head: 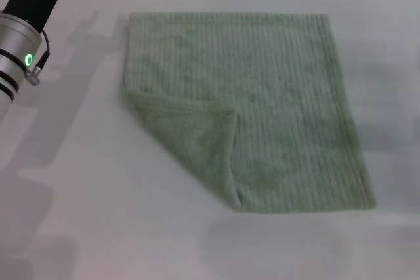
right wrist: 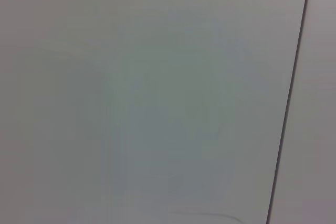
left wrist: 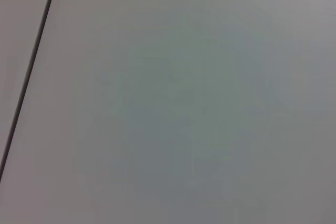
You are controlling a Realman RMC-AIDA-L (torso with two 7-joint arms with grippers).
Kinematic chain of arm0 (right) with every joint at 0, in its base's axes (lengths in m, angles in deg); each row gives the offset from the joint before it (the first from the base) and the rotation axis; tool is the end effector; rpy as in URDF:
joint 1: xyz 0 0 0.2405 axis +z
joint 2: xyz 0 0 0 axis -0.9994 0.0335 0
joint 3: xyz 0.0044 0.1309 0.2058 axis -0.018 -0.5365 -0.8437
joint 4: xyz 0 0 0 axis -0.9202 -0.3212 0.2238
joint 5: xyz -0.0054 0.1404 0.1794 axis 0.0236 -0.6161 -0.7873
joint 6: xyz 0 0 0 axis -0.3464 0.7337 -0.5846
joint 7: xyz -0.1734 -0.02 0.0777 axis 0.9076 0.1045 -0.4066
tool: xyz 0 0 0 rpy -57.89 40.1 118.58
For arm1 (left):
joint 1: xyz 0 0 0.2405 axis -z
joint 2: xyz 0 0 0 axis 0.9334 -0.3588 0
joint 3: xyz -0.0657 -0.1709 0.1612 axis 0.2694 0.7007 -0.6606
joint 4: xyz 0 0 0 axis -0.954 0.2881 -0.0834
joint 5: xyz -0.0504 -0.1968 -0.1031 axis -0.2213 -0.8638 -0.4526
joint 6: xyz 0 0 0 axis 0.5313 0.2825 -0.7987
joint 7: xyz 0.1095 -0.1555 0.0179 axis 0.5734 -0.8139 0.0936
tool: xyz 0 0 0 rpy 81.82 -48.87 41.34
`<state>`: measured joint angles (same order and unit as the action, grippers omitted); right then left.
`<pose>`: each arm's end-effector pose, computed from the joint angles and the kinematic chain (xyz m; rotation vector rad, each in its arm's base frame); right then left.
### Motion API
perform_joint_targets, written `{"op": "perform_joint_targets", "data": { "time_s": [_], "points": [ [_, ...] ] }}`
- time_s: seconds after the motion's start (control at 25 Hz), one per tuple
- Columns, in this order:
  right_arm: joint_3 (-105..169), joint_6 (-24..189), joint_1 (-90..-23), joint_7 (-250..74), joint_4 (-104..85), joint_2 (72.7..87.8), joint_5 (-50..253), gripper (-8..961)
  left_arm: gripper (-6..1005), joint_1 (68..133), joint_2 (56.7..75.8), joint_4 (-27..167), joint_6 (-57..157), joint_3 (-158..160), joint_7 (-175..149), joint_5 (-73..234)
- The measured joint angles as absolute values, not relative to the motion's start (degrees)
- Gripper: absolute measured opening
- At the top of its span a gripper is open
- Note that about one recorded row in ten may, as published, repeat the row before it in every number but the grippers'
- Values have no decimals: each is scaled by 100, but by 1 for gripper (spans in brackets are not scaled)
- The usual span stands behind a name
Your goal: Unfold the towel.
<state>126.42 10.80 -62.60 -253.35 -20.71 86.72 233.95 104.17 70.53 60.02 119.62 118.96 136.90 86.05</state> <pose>0.3247 0.4114 0.0320 -1.4020 0.3269 0.4812 -0.2739 0.4496 0.0093 -1.6128 -0.6339 -0.9494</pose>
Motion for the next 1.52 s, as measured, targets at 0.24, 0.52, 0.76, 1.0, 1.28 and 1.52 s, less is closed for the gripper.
{"op": "perform_joint_targets", "data": {
  "time_s": [0.24, 0.52, 0.76, 1.0, 1.28, 1.52],
  "points": [
    [12642, 1081, -6260, -25335, -2076, 8672, 23395, 491, 568, 10430, 7053, 5999, 11961, 11887, 13690, 8620],
    [12642, 1081, -6257, -25335, -2076, 8672, 23395, 488, 565, 10430, 7053, 5993, 11961, 11844, 13690, 8617],
    [12619, 1082, -6194, -25335, -2101, 8664, 23388, 462, 563, 10430, 7053, 6024, 11960, 11844, 13690, 8600],
    [12600, 1343, -6197, -25335, -2457, 8653, 23372, 396, 560, 10430, 7053, 5992, 11960, 11844, 13690, 8602],
    [12470, 3325, -6304, -25281, -3705, 8590, 23364, 150, 557, 10478, 7004, 5860, 11918, 11844, 13690, 8612],
    [12431, 4673, -6626, -24809, -4951, 8589, 23379, 17, 555, 10559, 6963, 5831, 11852, 11819, 13690, 8630]
  ]
}}
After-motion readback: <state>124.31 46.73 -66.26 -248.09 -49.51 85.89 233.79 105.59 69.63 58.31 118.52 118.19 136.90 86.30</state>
